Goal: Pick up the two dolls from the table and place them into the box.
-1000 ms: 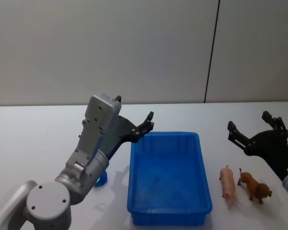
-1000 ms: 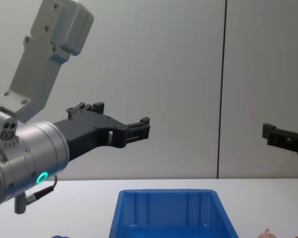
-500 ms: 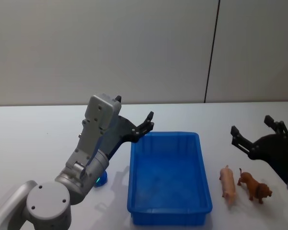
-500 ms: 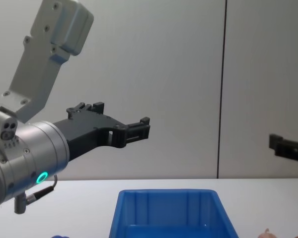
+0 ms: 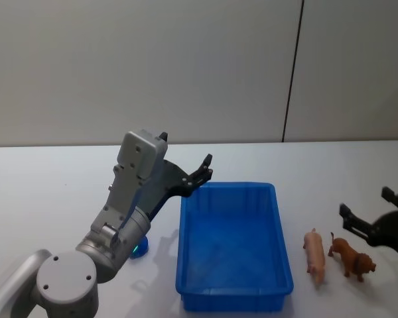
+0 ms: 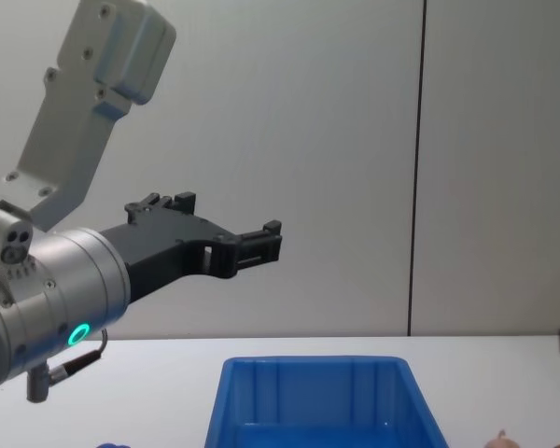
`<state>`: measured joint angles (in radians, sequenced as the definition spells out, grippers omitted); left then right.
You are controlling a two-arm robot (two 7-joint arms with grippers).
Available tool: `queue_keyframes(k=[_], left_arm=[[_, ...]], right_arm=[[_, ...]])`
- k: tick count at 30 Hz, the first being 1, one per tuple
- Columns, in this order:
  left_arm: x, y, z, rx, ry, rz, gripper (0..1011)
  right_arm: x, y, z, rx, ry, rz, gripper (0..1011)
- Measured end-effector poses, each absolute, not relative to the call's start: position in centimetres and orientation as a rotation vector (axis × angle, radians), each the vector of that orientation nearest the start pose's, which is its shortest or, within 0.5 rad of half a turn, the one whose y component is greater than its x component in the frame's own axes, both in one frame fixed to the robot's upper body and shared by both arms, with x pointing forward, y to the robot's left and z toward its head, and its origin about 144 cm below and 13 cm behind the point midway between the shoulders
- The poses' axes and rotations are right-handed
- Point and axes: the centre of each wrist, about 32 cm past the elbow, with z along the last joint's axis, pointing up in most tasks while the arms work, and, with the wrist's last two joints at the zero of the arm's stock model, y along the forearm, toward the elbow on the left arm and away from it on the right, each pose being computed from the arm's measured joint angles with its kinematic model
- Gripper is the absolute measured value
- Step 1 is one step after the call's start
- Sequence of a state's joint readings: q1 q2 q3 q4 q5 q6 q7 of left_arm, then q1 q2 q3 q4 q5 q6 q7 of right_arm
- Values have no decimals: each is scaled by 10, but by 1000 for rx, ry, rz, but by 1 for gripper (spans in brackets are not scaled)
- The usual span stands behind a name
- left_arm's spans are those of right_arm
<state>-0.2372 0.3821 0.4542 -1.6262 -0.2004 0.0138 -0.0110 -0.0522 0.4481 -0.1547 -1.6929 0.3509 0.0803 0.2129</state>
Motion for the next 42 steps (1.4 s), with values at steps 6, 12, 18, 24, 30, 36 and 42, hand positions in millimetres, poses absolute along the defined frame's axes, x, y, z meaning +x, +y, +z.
queue_keyframes(k=[6, 12, 18, 24, 30, 36, 42], left_arm=[[492, 198, 1204, 61, -268, 1124, 1001], [492, 198, 1204, 61, -268, 1124, 1001], [492, 198, 1204, 61, -268, 1124, 1001], [492, 198, 1204, 61, -268, 1124, 1001], [492, 198, 1204, 61, -268, 1124, 1001], [492, 198, 1204, 61, -267, 1124, 1001], [492, 198, 1204, 61, -267, 1124, 1001]], right_arm=[[435, -309, 1162, -180, 33, -1153, 1001], [428, -323, 1155, -247, 71, -1128, 1001], [425, -329, 1149, -289, 95, -1112, 1001], [424, -331, 1143, -324, 115, -1096, 1001], [426, -329, 1135, -349, 135, -1082, 1001], [430, -325, 1128, -363, 153, -1068, 1001], [435, -320, 1123, -370, 169, -1056, 1001]])
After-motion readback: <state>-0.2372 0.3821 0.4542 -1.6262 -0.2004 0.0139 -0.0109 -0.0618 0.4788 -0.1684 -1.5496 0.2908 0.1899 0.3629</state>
